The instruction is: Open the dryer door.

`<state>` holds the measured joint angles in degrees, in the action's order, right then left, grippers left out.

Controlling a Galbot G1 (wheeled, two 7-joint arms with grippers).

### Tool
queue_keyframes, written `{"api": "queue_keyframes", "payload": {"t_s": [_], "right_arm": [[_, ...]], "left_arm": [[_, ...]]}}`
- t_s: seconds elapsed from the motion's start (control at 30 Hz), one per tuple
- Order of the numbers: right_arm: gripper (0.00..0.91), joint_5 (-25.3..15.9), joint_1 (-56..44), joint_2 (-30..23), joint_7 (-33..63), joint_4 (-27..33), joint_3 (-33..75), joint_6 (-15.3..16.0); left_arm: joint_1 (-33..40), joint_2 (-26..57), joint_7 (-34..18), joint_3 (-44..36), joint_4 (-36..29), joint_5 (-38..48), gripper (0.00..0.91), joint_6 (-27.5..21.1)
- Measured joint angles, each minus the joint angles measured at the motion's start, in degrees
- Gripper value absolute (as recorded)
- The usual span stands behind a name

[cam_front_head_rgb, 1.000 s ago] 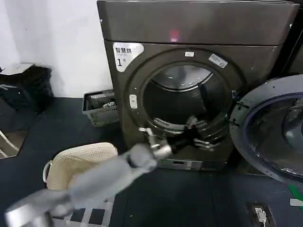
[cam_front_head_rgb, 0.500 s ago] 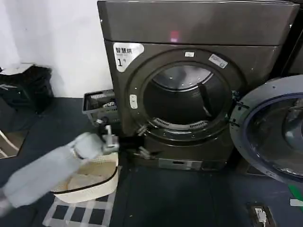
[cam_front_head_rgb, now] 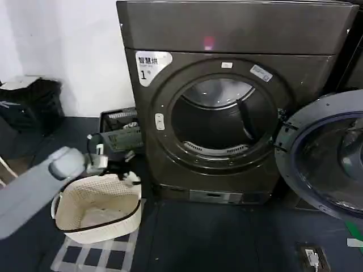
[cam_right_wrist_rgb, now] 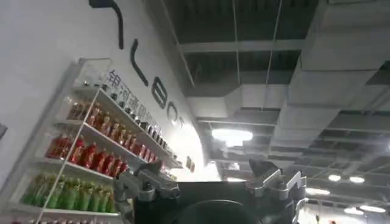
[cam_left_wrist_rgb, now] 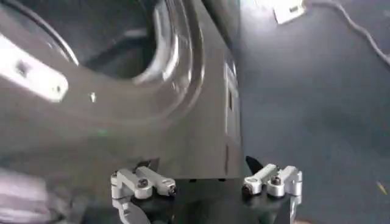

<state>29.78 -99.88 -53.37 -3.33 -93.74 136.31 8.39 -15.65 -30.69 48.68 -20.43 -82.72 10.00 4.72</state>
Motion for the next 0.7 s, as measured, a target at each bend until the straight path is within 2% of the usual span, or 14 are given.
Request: {"api": "queue_keyframes", "payload": {"t_s": [0.17,0.33,0.7], "right_arm": [[0.907,-0.82,0.24,-0.01,-0.11,0.05,-0.32,-0.16],[0.907,-0.98,0.41,-0.07,-0.23,0.19,-0.49,-0.19],[0.907,-1.12,0.49,-0.09,-0.6,0.37,-1.3,-0.18]], "left_arm": [[-0.71,1.46,3.81,2.82,2.87,-9.05,0.907,2.12],[-1.4,2.75,7.29,6.67,3.43,-14.16,0.907,5.59],[-2.58,6.27,7.33,11.35,5.24,-14.27,0.907,9.26]]}}
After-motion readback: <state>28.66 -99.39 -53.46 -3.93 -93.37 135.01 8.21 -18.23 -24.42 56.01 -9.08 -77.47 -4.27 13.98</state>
